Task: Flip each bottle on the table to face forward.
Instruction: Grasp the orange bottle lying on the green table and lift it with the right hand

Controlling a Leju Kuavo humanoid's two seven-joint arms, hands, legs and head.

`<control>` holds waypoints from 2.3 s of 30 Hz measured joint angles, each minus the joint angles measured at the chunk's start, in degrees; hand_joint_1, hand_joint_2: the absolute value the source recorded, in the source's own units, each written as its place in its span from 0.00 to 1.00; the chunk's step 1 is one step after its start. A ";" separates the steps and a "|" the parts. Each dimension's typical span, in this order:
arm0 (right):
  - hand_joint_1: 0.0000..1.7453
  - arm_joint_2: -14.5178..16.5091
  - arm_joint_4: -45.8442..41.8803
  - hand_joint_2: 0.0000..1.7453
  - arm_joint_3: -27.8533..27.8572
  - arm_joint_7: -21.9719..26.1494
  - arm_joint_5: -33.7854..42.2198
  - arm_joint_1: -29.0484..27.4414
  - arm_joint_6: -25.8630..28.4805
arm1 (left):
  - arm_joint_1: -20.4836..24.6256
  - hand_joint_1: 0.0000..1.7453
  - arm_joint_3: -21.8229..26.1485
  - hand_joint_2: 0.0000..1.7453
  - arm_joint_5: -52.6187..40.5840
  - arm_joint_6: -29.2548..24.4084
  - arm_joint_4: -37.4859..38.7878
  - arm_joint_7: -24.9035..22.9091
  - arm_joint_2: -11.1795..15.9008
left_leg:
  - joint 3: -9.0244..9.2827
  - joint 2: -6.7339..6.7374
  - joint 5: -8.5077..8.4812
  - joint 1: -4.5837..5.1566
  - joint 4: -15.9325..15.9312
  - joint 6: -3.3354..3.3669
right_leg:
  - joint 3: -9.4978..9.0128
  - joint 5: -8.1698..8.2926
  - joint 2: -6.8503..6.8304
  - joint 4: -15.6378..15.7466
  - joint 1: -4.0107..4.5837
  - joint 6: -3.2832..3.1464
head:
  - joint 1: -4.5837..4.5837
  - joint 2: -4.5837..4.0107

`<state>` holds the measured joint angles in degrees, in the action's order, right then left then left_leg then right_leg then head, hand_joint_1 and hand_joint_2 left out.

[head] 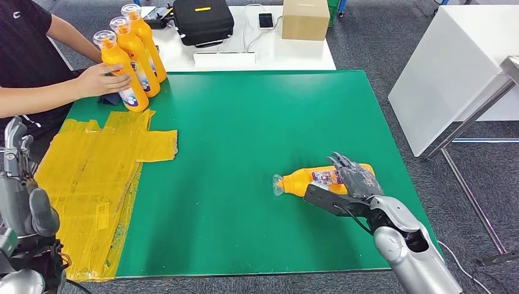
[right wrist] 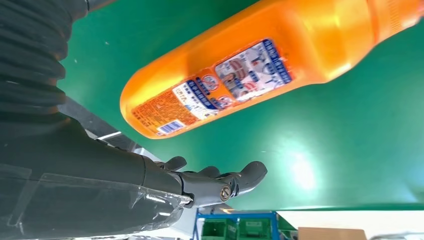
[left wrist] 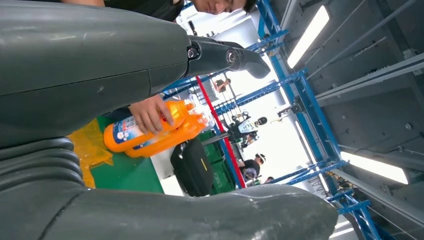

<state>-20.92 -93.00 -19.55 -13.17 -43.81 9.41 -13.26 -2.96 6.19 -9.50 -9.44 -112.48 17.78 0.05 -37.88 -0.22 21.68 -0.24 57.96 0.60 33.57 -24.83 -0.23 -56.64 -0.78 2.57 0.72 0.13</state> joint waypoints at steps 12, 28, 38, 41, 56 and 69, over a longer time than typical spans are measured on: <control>0.00 -0.01 3.79 1.00 1.35 -0.51 -1.53 1.38 -1.02 | -0.15 0.00 -0.02 0.00 1.31 1.36 0.00 -0.16 -0.09 | 0.00 0.00 0.00 0.00 0.00 0.00 | -0.01 0.00 0.00 0.00 0.00 0.00 | 0.01 0.00; 0.00 2.03 14.37 1.00 1.08 -2.41 -6.45 7.83 -3.96 | 0.12 0.00 -0.08 0.00 3.66 4.04 0.00 -0.60 -0.51 | 0.00 0.00 -0.01 0.00 0.00 0.00 | -0.01 0.01 0.00 0.00 0.00 0.01 | 0.00 0.00; 1.00 3.17 26.28 1.00 -3.10 1.53 -13.80 11.55 -10.28 | 2.89 0.00 -1.48 0.00 4.72 4.46 -0.30 -3.22 -0.49 | 0.33 0.03 0.07 -0.02 0.00 0.00 | -0.08 -0.01 0.01 0.02 0.00 -0.01 | -0.01 0.00; 1.00 2.94 28.84 1.00 -4.69 3.35 -13.04 12.45 -12.02 | 3.93 0.00 -2.28 0.00 5.03 3.75 -0.31 -3.50 -0.39 | 0.67 0.05 0.23 -0.02 0.00 -0.02 | -0.03 -0.07 0.03 0.05 0.00 -0.02 | -0.01 0.00; 1.00 3.42 29.09 1.00 -5.81 0.69 -5.71 13.59 -10.80 | 4.08 0.00 -3.13 0.00 6.04 2.73 -0.22 -3.33 0.05 | 1.00 0.05 0.24 -0.02 0.00 -0.02 | -0.76 -0.11 0.03 0.05 0.01 -0.01 | -0.01 0.00; 1.00 12.95 7.13 1.00 1.08 0.28 30.96 5.18 2.97 | -4.84 0.00 -2.90 1.00 31.72 17.34 -0.22 -11.90 -0.48 | 0.41 0.01 0.21 -0.09 0.00 -0.07 | -0.17 -0.19 0.01 0.01 0.09 -0.01 | -0.01 0.00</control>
<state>-7.97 -85.87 -18.47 -12.88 -12.85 14.59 -10.29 -7.80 3.29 22.22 7.90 -112.69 5.87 -0.42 -37.47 -0.21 21.89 -0.32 57.95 0.53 33.41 -25.02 -0.22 -56.63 -0.69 2.55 0.71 0.13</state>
